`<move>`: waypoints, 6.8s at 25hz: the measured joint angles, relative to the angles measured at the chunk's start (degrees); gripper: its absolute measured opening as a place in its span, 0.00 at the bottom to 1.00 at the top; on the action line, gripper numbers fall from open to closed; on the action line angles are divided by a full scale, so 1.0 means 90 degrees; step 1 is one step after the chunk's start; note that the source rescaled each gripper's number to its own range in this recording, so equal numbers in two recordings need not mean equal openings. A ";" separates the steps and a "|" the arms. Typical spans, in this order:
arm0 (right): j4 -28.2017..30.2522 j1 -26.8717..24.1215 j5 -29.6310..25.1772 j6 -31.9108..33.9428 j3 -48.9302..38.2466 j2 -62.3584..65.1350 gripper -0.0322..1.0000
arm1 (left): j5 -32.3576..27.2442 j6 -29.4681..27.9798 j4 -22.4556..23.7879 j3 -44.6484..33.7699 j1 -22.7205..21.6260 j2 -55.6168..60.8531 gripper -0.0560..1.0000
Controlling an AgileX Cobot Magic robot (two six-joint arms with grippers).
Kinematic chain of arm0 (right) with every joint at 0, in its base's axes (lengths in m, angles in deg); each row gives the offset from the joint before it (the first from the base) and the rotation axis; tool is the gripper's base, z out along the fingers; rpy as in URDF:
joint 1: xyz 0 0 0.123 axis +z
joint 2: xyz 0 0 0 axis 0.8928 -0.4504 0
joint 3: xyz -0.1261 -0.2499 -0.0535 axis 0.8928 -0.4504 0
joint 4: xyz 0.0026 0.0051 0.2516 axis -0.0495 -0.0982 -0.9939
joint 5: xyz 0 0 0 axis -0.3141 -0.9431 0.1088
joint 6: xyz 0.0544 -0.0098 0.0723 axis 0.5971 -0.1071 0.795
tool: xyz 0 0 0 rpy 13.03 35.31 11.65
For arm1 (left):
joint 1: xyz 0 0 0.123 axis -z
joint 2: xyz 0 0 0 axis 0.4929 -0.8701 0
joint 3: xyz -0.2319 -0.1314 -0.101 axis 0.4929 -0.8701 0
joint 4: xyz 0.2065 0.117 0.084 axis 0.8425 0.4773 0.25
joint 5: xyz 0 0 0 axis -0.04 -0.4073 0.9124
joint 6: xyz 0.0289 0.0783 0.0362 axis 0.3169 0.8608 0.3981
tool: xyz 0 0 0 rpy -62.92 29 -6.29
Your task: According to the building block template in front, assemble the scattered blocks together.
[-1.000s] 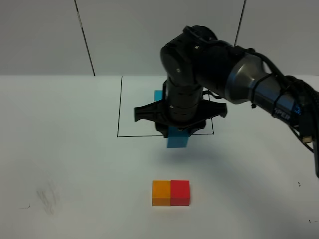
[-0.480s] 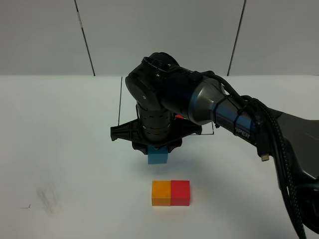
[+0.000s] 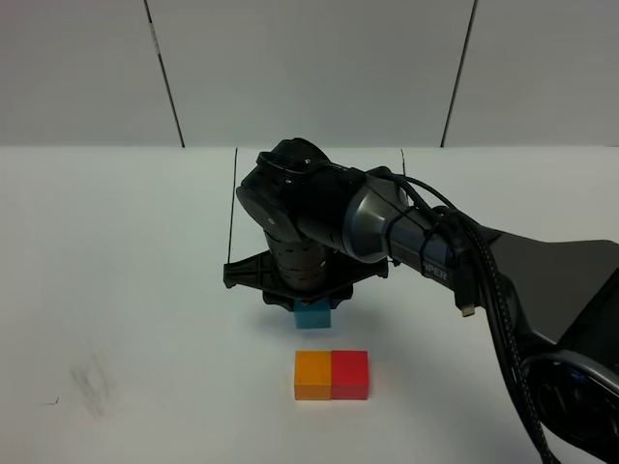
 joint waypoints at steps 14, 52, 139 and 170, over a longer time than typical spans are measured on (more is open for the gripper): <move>-0.0012 0.0000 -0.0179 0.0082 0.0000 -0.0125 0.03 | 0.0000 0.0000 0.0000 0.0000 0.0000 0.0000 0.67; -0.0333 0.0000 -0.0089 0.0107 -0.0084 -0.0328 0.03 | 0.0000 0.0000 0.0000 0.0000 0.0000 0.0000 0.67; 0.1068 -0.0197 -0.0307 -0.1171 0.0379 0.0958 1.00 | 0.0000 0.0000 0.0000 0.0000 0.0000 0.0000 0.67; -0.0373 -0.5667 -0.0409 -0.6077 -0.4517 1.0358 1.00 | 0.0000 0.0000 0.0000 0.0000 0.0000 0.0000 0.67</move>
